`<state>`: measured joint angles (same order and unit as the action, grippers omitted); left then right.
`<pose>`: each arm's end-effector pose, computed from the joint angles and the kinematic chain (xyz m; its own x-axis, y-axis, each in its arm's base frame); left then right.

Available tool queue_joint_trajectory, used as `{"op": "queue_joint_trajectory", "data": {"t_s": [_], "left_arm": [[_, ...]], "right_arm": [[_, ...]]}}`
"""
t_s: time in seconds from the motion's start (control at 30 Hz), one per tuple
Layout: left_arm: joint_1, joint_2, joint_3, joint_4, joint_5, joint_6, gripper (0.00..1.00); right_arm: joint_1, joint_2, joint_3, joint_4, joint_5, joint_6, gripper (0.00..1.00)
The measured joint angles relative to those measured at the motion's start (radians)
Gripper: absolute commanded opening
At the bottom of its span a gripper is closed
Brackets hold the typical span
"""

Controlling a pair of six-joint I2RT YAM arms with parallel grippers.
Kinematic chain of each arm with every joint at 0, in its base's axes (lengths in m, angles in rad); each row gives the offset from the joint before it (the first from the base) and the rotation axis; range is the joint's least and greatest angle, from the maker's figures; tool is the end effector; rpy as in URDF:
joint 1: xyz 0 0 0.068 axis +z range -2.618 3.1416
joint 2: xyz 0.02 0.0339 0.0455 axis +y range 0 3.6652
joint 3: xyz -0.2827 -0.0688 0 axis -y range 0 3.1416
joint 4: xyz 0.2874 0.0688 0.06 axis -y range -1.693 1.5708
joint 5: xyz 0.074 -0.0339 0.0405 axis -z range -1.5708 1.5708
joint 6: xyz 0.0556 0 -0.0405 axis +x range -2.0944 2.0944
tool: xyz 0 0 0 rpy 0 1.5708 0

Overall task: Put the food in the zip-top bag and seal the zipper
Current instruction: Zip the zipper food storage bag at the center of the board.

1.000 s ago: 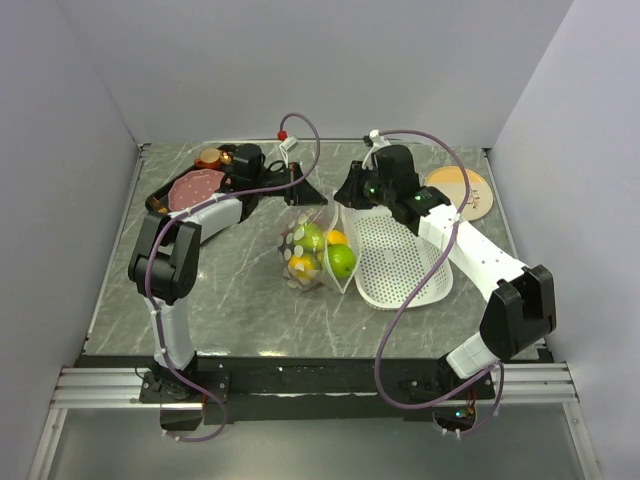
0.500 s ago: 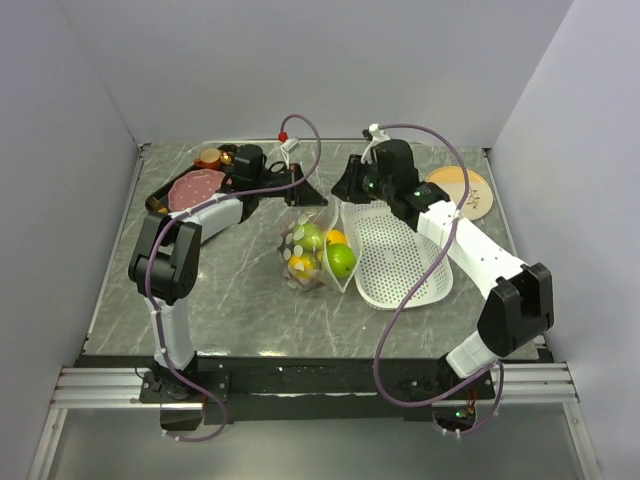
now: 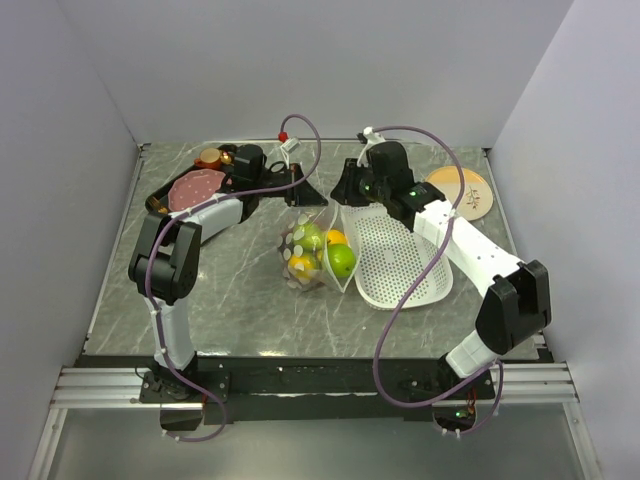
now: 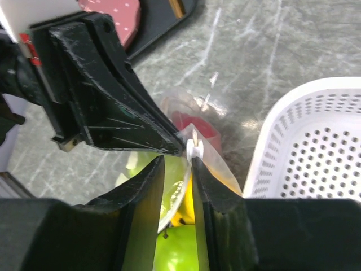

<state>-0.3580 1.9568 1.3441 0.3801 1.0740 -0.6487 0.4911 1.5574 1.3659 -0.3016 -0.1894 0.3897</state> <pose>0.4454 -0.2188 0.2360 -0.7570 -0.0242 -0.6530 0.6411 0.1657 -0.7494 0.3681 0.2087 0.3395 -0.6176 0.0928 -0.7810 -0.4051 0.8136 0.4171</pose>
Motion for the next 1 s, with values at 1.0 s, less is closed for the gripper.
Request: {"op": "queue_joint_trajectory", "data": {"t_s": [1.0], "left_arm": [[-0.002, 0.000, 0.000, 0.000, 0.000, -0.001, 0.01]], "right_arm": [[0.001, 0.033, 0.036, -0.015, 0.013, -0.014, 0.29]]}}
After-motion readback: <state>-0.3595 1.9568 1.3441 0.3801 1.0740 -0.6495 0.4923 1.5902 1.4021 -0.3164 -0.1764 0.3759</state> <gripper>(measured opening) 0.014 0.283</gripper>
